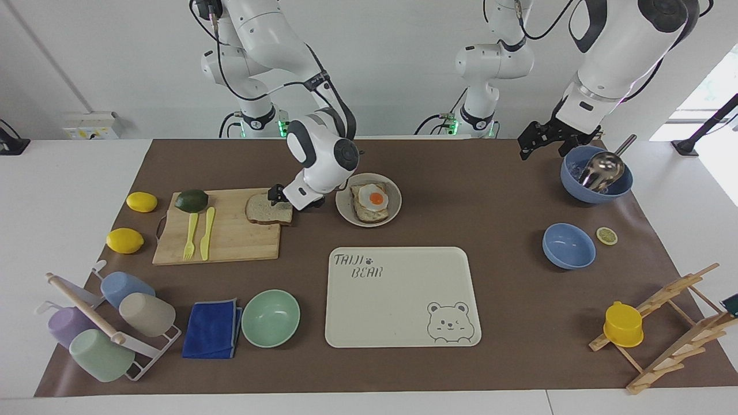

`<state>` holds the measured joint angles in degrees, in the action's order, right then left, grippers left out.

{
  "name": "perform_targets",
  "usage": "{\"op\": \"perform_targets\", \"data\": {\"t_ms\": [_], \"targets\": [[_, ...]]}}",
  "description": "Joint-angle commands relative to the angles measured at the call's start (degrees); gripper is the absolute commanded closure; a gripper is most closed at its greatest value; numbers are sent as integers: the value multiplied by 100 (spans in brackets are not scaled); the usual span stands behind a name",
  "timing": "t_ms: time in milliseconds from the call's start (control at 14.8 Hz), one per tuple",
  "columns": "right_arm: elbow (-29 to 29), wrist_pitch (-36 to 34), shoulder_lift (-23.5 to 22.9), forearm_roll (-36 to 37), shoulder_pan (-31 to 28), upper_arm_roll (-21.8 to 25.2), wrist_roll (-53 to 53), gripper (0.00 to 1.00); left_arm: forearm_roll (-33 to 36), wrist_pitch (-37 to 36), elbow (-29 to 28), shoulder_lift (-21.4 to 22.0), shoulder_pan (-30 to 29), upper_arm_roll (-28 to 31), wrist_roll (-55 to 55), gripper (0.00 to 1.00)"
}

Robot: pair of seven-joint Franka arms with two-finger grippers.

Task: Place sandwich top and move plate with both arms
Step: 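Grasp the bread slice and carry it toward the white plate, then lower the bread slice onto the egg toast with the right gripper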

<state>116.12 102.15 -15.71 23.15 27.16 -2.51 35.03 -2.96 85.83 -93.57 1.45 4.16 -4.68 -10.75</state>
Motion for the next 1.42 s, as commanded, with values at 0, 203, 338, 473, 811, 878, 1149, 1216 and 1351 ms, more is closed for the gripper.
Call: {"op": "perform_targets", "data": {"t_ms": [0, 203, 338, 473, 811, 878, 1149, 1216, 1351], "targets": [[244, -19, 209, 129, -70, -39, -172, 2, -65, -5, -92, 119, -91, -68, -24, 0], [367, 51, 235, 129, -79, -39, -163, 5, -65, 3, -83, 119, -91, -68, -24, 0], [385, 60, 235, 129, -96, -39, -163, 5, -65, -5, -91, 119, -91, -59, -24, 0], [438, 77, 262, 120, -97, -39, -155, 11, -65, -5, -83, 119, -91, -68, -24, 0], [535, 209, 279, 129, -193, -39, -181, 32, -65, -5, -83, 119, -91, -68, -24, 0], [535, 209, 279, 129, -176, -48, -190, 55, -65, -5, -83, 119, -91, -59, -24, 0], [299, 96, 236, 102, -88, -74, -225, 100, -65, -5, -92, 119, -91, -68, -24, 0], [149, -18, 209, 76, 8, -83, -233, 100, -65, -5, -83, 119, -91, -59, -24, 0], [-254, -308, 122, 41, 158, -83, -234, 100, -65, -5, -83, 119, -91, -59, -24, 0]]}}
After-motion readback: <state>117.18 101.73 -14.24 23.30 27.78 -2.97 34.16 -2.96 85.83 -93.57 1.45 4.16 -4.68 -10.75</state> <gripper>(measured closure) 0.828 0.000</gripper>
